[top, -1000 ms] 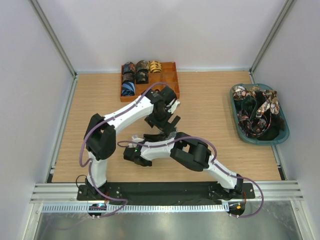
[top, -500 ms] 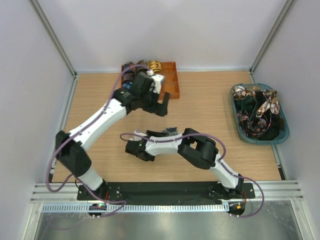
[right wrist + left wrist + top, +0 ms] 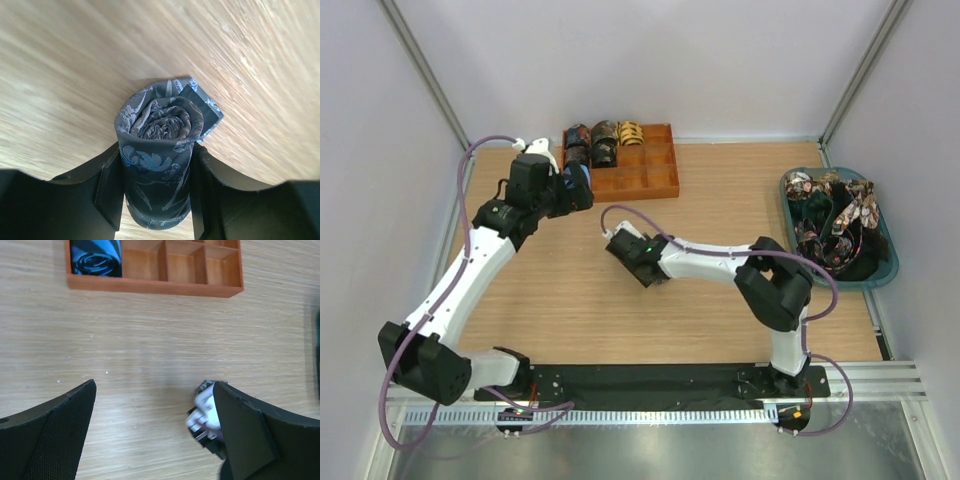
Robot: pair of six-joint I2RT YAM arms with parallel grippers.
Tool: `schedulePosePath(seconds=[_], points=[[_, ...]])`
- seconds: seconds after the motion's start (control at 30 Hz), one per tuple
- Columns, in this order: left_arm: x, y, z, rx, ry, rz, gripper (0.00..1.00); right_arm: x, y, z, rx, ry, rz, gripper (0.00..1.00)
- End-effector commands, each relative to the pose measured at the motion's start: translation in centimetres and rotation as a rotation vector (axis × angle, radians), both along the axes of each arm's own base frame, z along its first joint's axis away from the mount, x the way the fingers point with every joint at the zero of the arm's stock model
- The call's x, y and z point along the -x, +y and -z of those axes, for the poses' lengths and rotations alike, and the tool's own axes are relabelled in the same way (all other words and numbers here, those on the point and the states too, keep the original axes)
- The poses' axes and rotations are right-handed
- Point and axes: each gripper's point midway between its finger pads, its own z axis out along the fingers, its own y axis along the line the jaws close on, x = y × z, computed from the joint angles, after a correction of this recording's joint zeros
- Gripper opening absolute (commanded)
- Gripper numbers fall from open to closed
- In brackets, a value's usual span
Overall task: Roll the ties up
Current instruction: Place the rolled tie into the container
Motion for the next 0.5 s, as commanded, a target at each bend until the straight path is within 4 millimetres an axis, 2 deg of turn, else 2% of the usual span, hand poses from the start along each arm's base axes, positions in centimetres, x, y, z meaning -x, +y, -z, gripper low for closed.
schedulePosePath(seconds=[0.0,0.03,0.07,0.13,0.17,0.2,0.27,0.3,0.33,0.37,0.4,0.47], points=[[-0.8,0.3,-0.8,0.085,-0.037,-0.075,1.00,0.8,2.9,0.9,-0.337,0.205,0.055,0.10],[-0.6,0.2,-0.1,0.093,-0.027,-0.077,1.00,0.3,2.6,0.5,-0.367,0.214,0.078,0.09],[-0.6,0.2,0.2,0.104,-0.024,-0.082,1.00,-1.1,1.4,0.0,-0.400,0.216,0.124,0.08],[-0.8,-0.1,0.2,0.139,-0.042,-0.092,1.00,-2.0,1.4,-1.7,-0.505,0.245,0.155,0.08],[-0.7,0.0,1.2,0.139,-0.025,-0.102,1.00,-2.7,0.9,-2.2,-0.540,0.251,0.181,0.08],[-0.9,0.0,1.2,0.151,-0.041,-0.107,1.00,-4.3,-0.5,-2.6,-0.569,0.237,0.241,0.08],[-0.9,0.1,2.4,0.160,-0.032,-0.127,1.00,-5.7,-1.1,-3.8,-0.633,0.248,0.271,0.07],[-1.2,0.1,2.5,0.175,-0.048,-0.137,1.00,-7.4,-2.4,-4.4,-0.667,0.232,0.319,0.07],[-1.3,0.1,2.5,0.185,-0.057,-0.146,1.00,-8.1,-2.7,-4.4,-0.685,0.242,0.334,0.06],[-1.2,0.2,3.5,0.190,-0.047,-0.156,1.00,-8.6,-3.0,-4.6,-0.705,0.254,0.343,0.06],[-1.6,0.1,3.3,0.203,-0.069,-0.158,1.00,-9.9,-4.4,-4.8,-0.729,0.245,0.387,0.06],[-2.0,0.0,4.1,0.203,-0.062,-0.164,1.00,-11.4,-4.7,-5.5,-0.788,0.261,0.404,0.05]])
